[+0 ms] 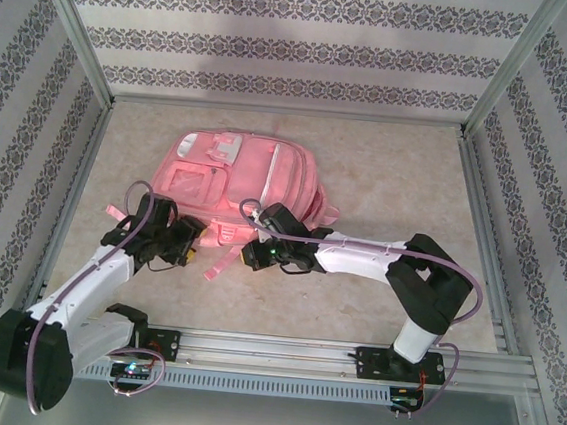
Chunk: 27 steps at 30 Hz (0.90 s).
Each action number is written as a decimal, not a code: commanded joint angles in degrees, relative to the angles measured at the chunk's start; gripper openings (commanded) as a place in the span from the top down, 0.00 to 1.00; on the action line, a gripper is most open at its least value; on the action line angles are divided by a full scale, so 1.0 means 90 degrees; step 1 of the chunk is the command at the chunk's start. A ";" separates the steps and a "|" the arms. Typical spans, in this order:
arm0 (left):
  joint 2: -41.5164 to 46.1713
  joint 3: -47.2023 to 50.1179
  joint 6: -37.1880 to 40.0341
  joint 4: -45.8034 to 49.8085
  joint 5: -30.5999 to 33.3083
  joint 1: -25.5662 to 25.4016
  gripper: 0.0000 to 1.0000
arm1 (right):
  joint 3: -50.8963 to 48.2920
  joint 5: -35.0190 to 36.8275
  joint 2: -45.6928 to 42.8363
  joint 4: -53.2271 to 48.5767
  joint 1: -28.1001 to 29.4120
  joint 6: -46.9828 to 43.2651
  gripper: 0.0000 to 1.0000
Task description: Pack the student bag
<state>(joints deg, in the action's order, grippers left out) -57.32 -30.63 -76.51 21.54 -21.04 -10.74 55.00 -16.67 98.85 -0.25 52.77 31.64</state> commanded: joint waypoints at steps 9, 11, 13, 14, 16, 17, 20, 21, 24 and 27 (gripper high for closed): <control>-0.0764 0.0033 0.0399 -0.1087 0.0057 0.0124 0.74 | 0.0094 -0.0062 0.0047 0.0140 0.0044 0.0110 1.00; -0.0815 -0.0085 0.0529 -0.1017 0.0103 0.0163 0.81 | 0.0128 0.0072 0.0069 -0.0161 0.0044 -0.0036 1.00; -0.0871 -0.0265 0.0765 -0.0832 0.0157 0.0185 0.86 | 0.0118 0.0226 0.0042 -0.0442 0.0044 -0.0179 1.00; -0.0892 -0.0361 0.0886 -0.0661 0.0208 0.0191 0.89 | 0.0111 0.0306 0.0025 -0.0589 0.0044 -0.0254 1.00; -0.0916 -0.0533 0.1127 -0.0364 0.0322 0.0205 0.93 | 0.0109 0.0557 -0.0005 -0.0987 0.0034 -0.0474 1.00; -0.0908 -0.0563 0.1214 -0.0304 0.0352 0.0216 0.94 | 0.0090 0.0635 -0.0015 -0.1087 0.0035 -0.0541 1.00; -0.0955 -0.0633 0.1397 -0.0153 0.0403 0.0271 0.97 | -0.0004 0.0878 -0.0087 -0.1415 0.0006 -0.0750 1.00; -0.0985 -0.0675 0.1460 -0.0119 0.0412 0.0276 0.98 | -0.0051 0.0935 -0.0129 -0.1489 -0.0012 -0.0806 1.00; -0.1144 -0.0839 0.1669 0.0019 0.0379 0.0276 0.99 | -0.0167 0.1031 -0.0251 -0.1618 -0.0128 -0.0926 1.00; -0.1308 -0.1006 0.1825 0.0148 0.0375 0.0276 1.00 | -0.0284 0.1109 -0.0416 -0.1718 -0.0293 -0.1059 1.00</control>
<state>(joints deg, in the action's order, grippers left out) -68.31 -36.69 -64.51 21.69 -20.67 -9.67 54.35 -10.37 97.32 -8.99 51.90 24.36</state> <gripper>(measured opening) 0.062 0.107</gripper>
